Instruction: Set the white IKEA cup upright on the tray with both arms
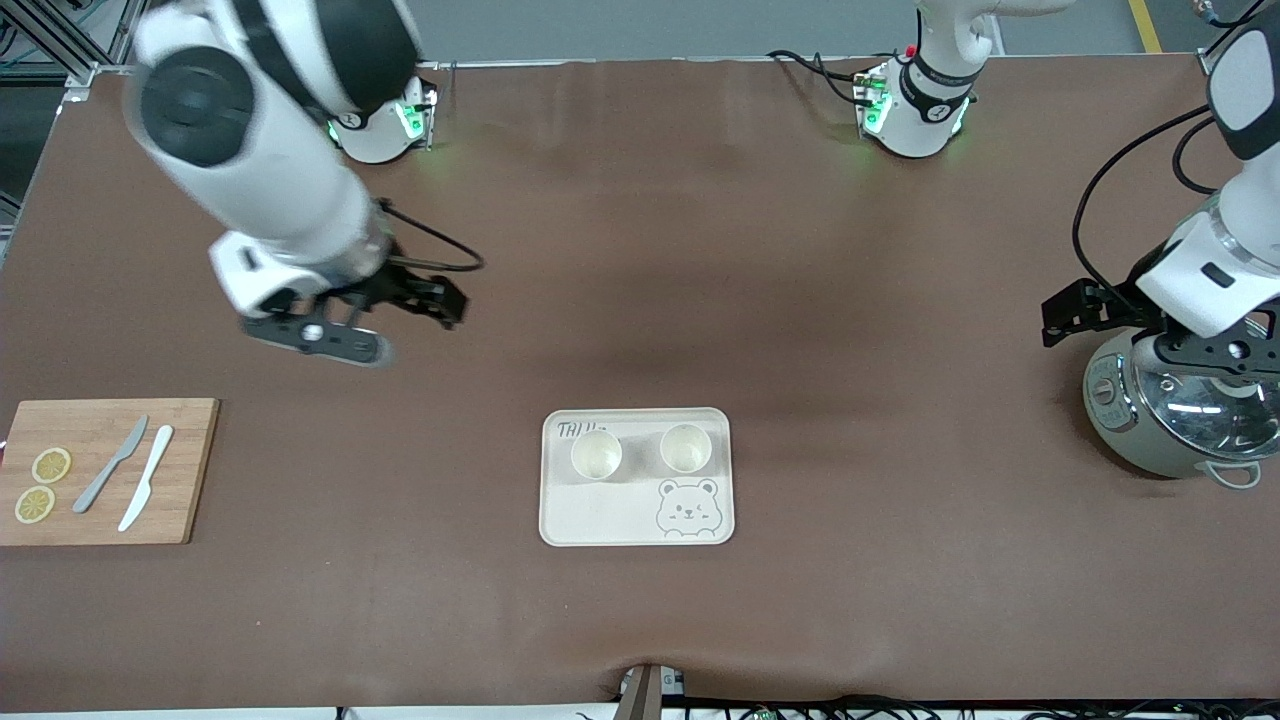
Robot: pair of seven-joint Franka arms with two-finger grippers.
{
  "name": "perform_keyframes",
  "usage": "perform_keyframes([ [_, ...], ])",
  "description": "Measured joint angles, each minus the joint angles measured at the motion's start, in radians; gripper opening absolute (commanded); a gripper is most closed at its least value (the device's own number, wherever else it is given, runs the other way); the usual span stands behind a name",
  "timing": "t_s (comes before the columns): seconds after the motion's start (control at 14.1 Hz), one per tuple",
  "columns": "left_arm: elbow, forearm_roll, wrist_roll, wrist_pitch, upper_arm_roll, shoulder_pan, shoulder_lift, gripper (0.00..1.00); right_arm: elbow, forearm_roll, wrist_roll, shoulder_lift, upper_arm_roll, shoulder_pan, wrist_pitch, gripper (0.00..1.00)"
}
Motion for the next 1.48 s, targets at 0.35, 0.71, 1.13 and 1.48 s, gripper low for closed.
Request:
perform_keyframes([
  [0.35,-0.006,0.019,0.029,-0.044,-0.034,-0.001,0.0,1.0,-0.155,-0.001,-0.326,-0.202,-0.005,-0.219,-0.013,1.0],
  [0.71,-0.006,0.019,0.057,-0.07,-0.034,0.002,0.0,1.0,-0.219,-0.001,-0.595,-0.238,-0.006,-0.398,0.015,1.0],
  [1.13,-0.006,0.012,0.057,-0.071,-0.033,0.007,0.0,1.0,-0.235,-0.001,-0.678,-0.237,-0.001,-0.466,0.051,1.0],
  [1.48,-0.006,0.011,0.057,-0.071,-0.033,0.008,0.0,1.0,-0.235,-0.015,-0.678,-0.237,0.001,-0.466,0.055,1.0],
])
